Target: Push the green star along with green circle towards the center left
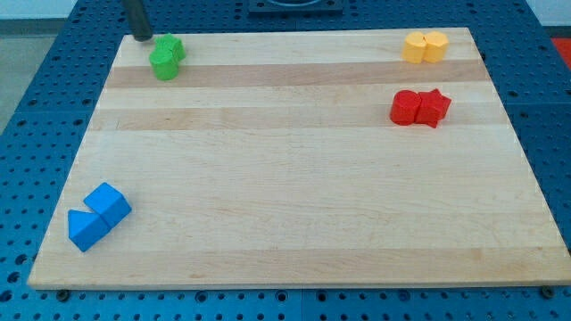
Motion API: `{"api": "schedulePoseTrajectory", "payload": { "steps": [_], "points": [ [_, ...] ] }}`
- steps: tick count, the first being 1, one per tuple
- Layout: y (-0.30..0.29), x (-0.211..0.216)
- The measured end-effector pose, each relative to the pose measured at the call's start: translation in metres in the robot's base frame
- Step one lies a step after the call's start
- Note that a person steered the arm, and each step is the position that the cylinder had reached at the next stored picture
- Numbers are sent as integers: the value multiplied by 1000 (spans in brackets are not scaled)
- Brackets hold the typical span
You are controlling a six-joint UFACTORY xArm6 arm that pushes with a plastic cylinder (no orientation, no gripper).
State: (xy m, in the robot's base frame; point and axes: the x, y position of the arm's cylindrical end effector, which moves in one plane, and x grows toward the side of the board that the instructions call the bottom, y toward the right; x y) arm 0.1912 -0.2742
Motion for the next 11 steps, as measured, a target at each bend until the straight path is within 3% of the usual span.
{"api": "schedulePoseTrajectory", "payload": {
  "steps": [2,3,5,7,8,11],
  "points": [
    [55,19],
    [55,20],
    [56,102],
    [60,110],
    [113,118],
    [120,148]
  ]
}}
